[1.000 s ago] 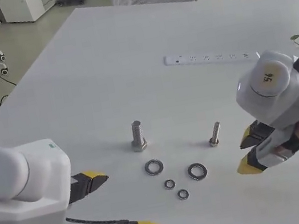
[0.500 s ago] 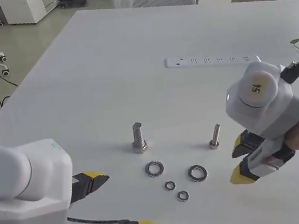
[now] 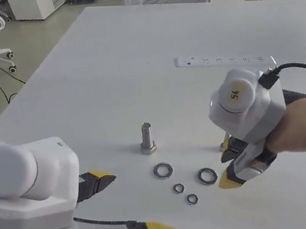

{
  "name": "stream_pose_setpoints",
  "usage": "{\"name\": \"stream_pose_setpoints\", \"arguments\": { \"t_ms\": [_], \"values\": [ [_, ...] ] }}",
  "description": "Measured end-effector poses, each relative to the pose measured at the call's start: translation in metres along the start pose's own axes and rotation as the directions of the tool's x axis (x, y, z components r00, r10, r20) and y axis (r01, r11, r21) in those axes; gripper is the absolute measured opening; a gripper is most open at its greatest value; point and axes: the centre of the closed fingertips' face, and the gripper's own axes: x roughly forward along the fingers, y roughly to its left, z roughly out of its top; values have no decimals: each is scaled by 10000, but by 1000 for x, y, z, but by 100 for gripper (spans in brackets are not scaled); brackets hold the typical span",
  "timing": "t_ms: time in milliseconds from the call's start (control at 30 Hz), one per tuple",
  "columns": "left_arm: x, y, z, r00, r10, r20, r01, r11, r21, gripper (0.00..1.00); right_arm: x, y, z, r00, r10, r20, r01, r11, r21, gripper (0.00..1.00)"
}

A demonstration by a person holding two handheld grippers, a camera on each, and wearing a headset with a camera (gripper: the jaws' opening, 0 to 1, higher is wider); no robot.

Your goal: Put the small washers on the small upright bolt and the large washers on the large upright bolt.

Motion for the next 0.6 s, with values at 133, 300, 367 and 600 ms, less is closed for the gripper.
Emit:
{"name": "stream_pose_setpoints", "arguments": {
  "t_ms": [133, 300, 367, 600],
  "values": [
    [0, 0, 0, 10000, 12, -3, -12, 10000, 2, 87, 6, -2, 4, 9999, 97, -60, -97, 9999, -69, 32],
    [0, 0, 0, 10000, 34, 22, -34, 10000, -26, 87, 12, -4, 7, 9997, 180, -169, -183, 9997, -167, 32],
    [0, -1, 0, 10000, 17, 20, -17, 10000, -31, 87, 15, -4, 7, 9995, 217, -211, -221, 9996, -191, 32],
    [1, -1, 1, 10000, -11, 20, 11, 10000, -55, 87, 19, -5, 8, 9992, 292, -274, -297, 9994, -194, 32]
  ]
}}
